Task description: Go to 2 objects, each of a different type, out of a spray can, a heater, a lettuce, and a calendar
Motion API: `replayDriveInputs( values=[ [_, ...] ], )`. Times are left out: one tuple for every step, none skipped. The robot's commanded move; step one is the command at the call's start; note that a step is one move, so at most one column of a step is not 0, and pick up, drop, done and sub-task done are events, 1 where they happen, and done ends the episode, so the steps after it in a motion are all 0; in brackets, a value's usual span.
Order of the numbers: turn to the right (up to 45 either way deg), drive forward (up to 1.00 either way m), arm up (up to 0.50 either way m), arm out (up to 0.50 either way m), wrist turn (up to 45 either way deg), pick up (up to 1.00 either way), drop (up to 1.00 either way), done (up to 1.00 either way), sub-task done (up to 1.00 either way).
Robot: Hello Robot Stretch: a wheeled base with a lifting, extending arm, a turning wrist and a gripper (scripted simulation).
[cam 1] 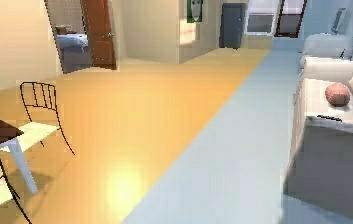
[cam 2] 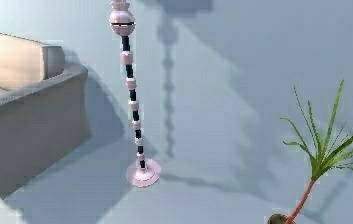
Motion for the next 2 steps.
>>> replayDriveInputs(
  values=[
    [-15.0,0.00,0.00,0.00,0.0,0.00,0.00,0.00,0.00],
    [0.0,1.00,0.00,0.00,0.0,0.00,0.00,0.00,0.00]
  ],
)
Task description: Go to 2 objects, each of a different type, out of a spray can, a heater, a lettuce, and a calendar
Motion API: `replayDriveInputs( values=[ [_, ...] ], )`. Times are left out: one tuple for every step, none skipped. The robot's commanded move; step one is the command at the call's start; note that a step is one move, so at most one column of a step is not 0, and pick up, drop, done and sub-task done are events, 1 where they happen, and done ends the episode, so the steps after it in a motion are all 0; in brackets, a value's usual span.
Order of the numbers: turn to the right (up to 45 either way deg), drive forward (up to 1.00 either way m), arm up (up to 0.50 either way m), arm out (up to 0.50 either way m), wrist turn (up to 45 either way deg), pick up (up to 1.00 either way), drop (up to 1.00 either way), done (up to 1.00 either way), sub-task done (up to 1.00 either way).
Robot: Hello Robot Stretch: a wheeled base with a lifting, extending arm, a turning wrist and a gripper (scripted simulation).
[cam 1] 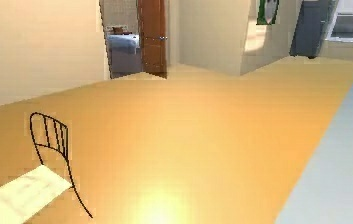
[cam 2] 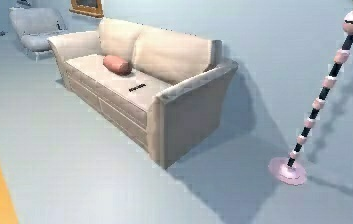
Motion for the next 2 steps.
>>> replayDriveInputs(
  values=[
    [-3.0,0.00,0.00,0.00,0.0,0.00,0.00,0.00,0.00],
    [0.0,1.00,0.00,0.00,0.0,0.00,0.00,0.00,0.00]
  ],
)
